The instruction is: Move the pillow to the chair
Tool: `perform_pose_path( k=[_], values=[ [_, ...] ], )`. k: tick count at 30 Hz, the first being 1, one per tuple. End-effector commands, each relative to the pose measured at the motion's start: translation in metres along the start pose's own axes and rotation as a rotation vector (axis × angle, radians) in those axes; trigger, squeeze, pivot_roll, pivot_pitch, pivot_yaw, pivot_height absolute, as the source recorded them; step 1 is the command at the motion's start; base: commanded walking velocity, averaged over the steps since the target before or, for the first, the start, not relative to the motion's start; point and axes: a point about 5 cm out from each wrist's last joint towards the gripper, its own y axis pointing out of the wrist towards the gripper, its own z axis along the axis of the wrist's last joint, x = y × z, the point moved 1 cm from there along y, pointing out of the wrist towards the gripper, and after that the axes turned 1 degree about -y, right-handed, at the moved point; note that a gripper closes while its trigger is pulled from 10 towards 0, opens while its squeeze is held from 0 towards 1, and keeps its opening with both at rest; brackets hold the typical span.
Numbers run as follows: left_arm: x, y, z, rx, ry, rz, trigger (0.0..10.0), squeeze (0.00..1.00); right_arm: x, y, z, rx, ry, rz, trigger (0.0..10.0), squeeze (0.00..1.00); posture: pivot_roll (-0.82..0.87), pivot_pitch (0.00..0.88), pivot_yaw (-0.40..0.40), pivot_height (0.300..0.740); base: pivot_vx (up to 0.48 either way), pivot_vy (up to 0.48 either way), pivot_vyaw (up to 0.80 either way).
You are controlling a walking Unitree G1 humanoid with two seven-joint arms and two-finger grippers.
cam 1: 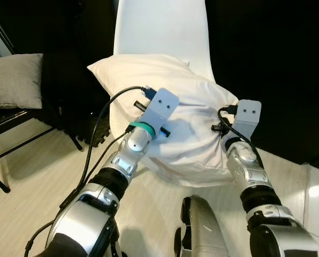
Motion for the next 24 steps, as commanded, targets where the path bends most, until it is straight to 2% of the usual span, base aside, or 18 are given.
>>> perform_pose_path(
  k=[1, 3, 6, 10, 11, 12, 13, 17, 18, 19, 20, 21, 22, 24],
  values=[
    [-0.013, -0.003, -0.012, -0.041, 0.001, 0.039, 10.0, 1.0, 0.001, -0.001, -0.006, -0.012, 0.006, -0.007, 10.0, 1.0, -0.11, 0.158, 0.095, 0.59, 0.0, 0.0, 0.0],
    [-0.013, -0.006, -0.021, -0.066, 0.006, 0.026, 10.0, 1.0, -0.003, -0.002, -0.01, -0.016, 0.011, 0.003, 10.0, 1.0, -0.1, 0.158, 0.085, 0.59, 0.0, 0.0, 0.0],
    [-0.014, -0.008, -0.025, -0.075, 0.005, 0.028, 10.0, 1.0, -0.005, -0.001, -0.01, -0.012, 0.014, 0.009, 10.0, 1.0, -0.1, 0.154, 0.081, 0.59, 0.0, 0.0, 0.0],
    [-0.016, -0.012, -0.033, -0.096, -0.044, 0.009, 10.0, 1.0, -0.009, 0.0, -0.007, 0.005, -0.016, 0.013, 10.0, 1.0, -0.1, 0.142, 0.074, 0.59, 0.0, 0.0, 0.0],
    [-0.017, -0.013, -0.036, -0.096, -0.075, 0.004, 10.0, 1.0, -0.009, 0.0, -0.004, 0.025, -0.021, 0.01, 10.0, 0.82, -0.1, 0.127, 0.067, 0.59, 0.0, 0.0, 0.0],
    [-0.017, -0.013, -0.036, -0.096, -0.075, 0.004, 10.0, 1.0, -0.009, 0.0, -0.004, 0.025, -0.021, 0.01, 10.0, 0.82, -0.1, 0.127, 0.067, 0.59, 0.0, 0.0, 0.0],
    [-0.018, -0.014, -0.036, -0.094, -0.08, -0.005, 10.0, 1.0, -0.009, 0.0, -0.002, 0.043, -0.023, 0.009, 10.0, 0.0, -0.1, 0.131, 0.063, 0.59, 0.0, 0.0, 0.0],
    [-0.03, -0.018, -0.039, -0.071, -0.116, 0.013, 10.0, 1.0, -0.011, -0.008, 0.0, 0.124, -0.005, 0.038, 10.0, 0.0, -0.09, 0.117, 0.047, 0.59, 0.0, 0.0, 0.0],
    [-0.036, -0.021, -0.04, -0.057, -0.136, 0.02, 10.0, 0.87, -0.011, -0.013, -0.001, 0.147, -0.011, 0.052, 10.0, 0.0, -0.08, 0.103, 0.039, 0.59, 0.0, 0.0, 0.0],
    [-0.04, -0.023, -0.041, -0.047, -0.147, 0.023, 10.0, 0.87, -0.012, -0.016, -0.002, 0.159, -0.018, 0.059, 10.0, 0.0, -0.08, 0.103, 0.039, 0.59, 0.0, 0.0, 0.0],
    [-0.044, -0.026, -0.043, -0.036, -0.145, 0.021, 10.0, 0.26, -0.012, -0.02, -0.005, 0.165, -0.034, 0.066, 10.0, 0.0, -0.08, 0.101, 0.038, 0.59, 0.0, 0.0, 0.0],
    [-0.047, -0.028, -0.045, -0.03, -0.14, 0.018, 10.0, 0.26, -0.013, -0.022, -0.007, 0.167, -0.045, 0.07, 10.0, 0.0, -0.08, 0.101, 0.038, 0.59, 0.0, 0.0, 0.0],
    [-0.051, -0.033, -0.049, -0.032, -0.11, 0.027, 10.0, 0.0, -0.013, -0.026, -0.011, 0.165, -0.058, 0.068, 10.0, 0.0, -0.08, 0.097, 0.036, 0.59, 0.0, 0.0, 0.0],
    [-0.054, -0.036, -0.052, -0.035, -0.089, 0.034, 10.0, 0.0, -0.012, -0.028, -0.013, 0.163, -0.067, 0.066, 10.0, 0.0, -0.08, 0.088, 0.034, 0.59, 0.0, 0.0, 0.0]
  ],
)
